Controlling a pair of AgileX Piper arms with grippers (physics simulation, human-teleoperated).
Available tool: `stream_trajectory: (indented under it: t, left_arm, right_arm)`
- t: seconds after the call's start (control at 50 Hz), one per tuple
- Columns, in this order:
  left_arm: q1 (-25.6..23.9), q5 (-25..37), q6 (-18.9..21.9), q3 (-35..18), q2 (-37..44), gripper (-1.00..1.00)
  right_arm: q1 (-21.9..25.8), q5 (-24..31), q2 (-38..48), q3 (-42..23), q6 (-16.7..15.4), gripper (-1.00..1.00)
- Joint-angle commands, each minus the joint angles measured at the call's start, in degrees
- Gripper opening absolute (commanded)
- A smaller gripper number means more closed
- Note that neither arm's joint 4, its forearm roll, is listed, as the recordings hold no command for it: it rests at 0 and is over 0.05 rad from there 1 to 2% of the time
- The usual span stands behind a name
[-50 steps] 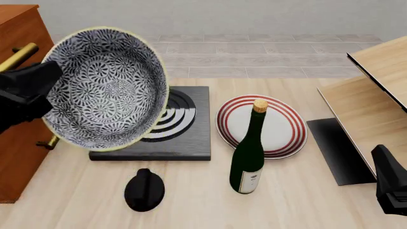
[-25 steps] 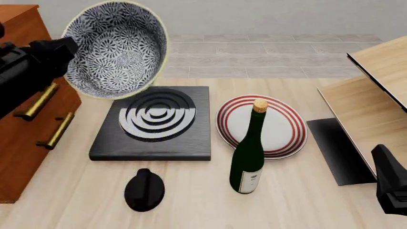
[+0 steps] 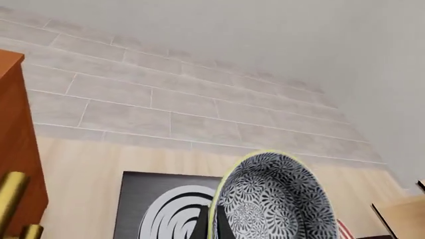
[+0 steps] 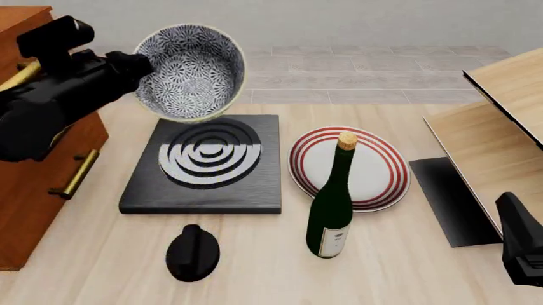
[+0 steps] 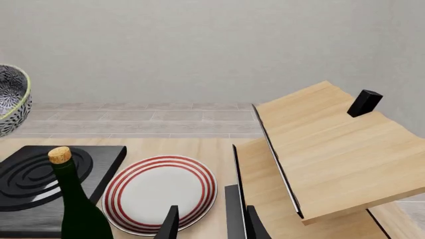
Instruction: Put the bowl on the stove.
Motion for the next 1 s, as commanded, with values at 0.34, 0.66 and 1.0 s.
stream_trajectory:
  t: [0.34,0.66,1.0]
  left_arm:
    - [-0.4,2.3,4.9,-2.8,4.9,-1.0]
    - [-1.5,-1.9,1.9,-1.4,10.1,-1.0]
    - [-1.4,-5.4,-0.4,4.0,9.4,-1.0]
  right_arm:
    - [0.0,-0.1,0.0,0.1,0.0,1.0]
    - [0.0,-0.1,0.0,0.1,0.0,1.0]
    - [0.0,-0.1,0.0,0.1,0.0,1.0]
